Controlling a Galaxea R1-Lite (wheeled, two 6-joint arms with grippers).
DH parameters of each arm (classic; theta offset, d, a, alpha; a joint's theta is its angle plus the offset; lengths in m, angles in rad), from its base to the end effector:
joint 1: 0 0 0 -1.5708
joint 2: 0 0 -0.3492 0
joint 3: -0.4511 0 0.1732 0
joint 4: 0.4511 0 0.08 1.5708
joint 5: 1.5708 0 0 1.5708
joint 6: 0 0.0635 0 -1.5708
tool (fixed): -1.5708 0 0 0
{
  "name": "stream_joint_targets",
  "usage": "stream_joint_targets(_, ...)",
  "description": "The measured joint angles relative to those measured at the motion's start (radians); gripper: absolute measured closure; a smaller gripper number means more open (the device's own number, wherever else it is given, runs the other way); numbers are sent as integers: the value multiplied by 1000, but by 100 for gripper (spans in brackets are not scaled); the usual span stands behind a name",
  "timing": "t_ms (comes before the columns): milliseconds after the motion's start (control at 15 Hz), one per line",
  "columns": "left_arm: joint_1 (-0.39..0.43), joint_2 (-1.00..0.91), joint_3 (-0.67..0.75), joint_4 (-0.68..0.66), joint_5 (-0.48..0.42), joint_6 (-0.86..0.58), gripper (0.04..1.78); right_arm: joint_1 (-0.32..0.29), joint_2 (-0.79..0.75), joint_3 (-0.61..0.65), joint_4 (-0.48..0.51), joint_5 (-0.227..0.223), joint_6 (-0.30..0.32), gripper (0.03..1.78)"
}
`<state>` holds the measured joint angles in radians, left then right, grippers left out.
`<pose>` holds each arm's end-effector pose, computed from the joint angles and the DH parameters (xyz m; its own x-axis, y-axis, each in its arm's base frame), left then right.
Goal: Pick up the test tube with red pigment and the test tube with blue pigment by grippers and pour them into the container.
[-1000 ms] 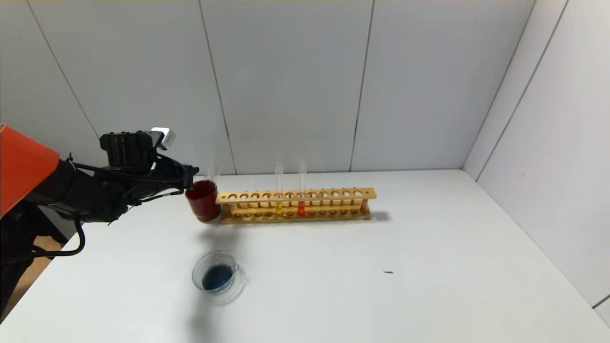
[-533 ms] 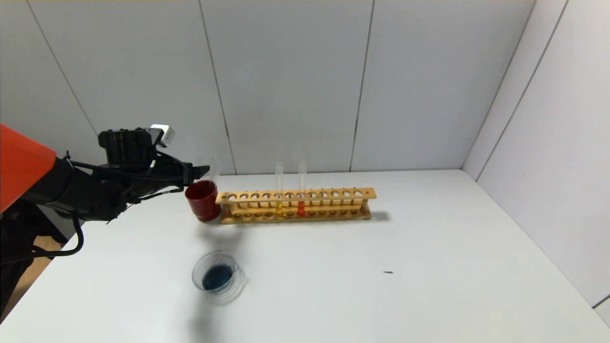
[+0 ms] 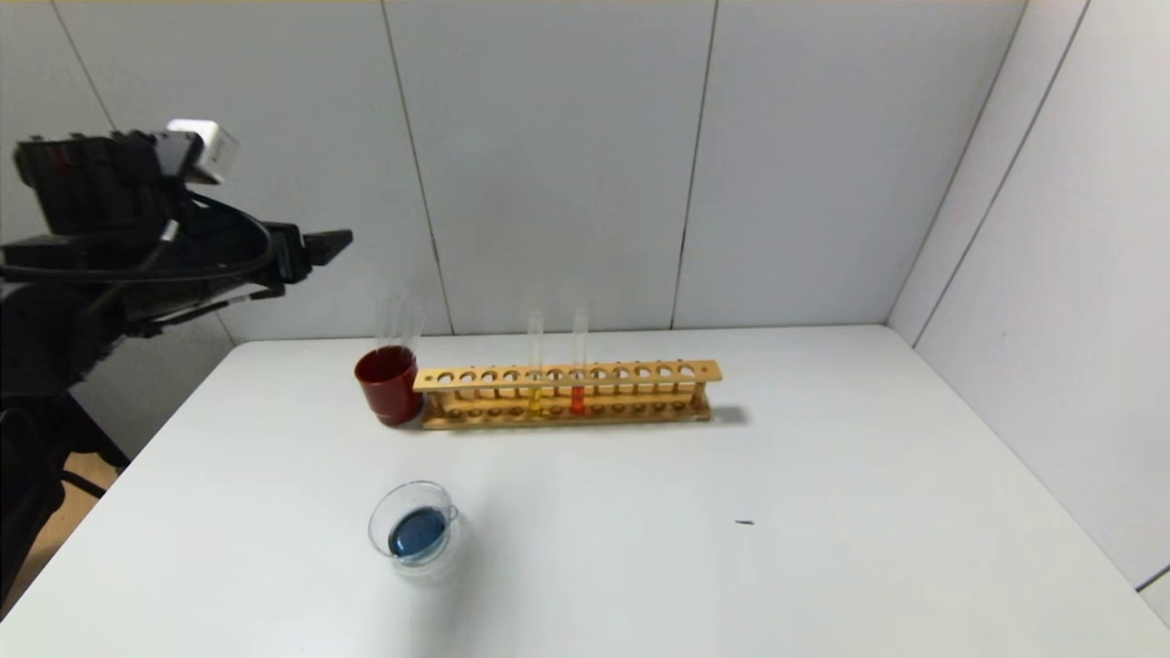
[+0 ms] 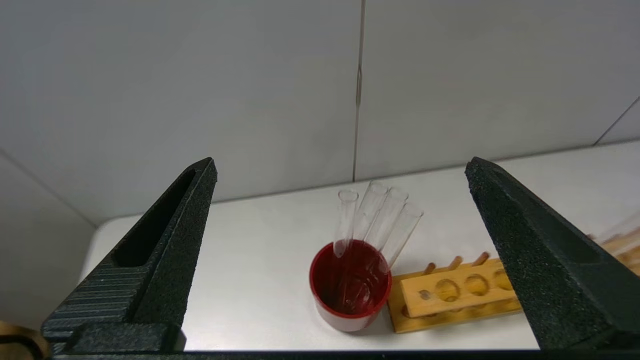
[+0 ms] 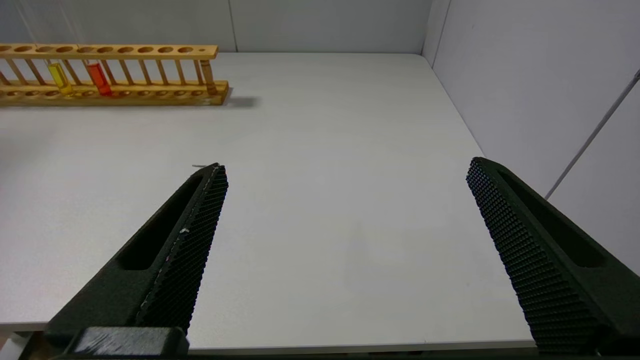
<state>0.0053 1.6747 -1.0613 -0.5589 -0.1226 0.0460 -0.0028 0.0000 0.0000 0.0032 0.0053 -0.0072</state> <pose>0.3500 -0.0059 0.3115 0.9917 -0.1170 -0.0541 0.1192 0.9921 0.0393 -0.0498 0.0005 0.0750 1.0000 0.0025 -0.0032 -0.0025 1.0000 -0.0072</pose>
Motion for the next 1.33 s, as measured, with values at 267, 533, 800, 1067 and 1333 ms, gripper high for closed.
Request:
stream_joint_targets(267, -1, -411, 52, 236, 24, 65, 7, 0, 0, 0, 0, 0, 0, 6)
stream_joint_targets(533, -1, -868, 102, 568, 31, 126, 7, 0, 0, 0, 0, 0, 0, 6)
stream_joint_targets(800, 11, -1260, 181, 890, 33, 179, 7, 0, 0, 0, 0, 0, 0, 6)
stream_joint_targets(1067, 9, -1542, 389, 979, 38, 238, 7, 0, 0, 0, 0, 0, 0, 6)
stream_joint_targets(1333, 5, -1650, 674, 828, 42, 106, 7, 0, 0, 0, 0, 0, 0, 6)
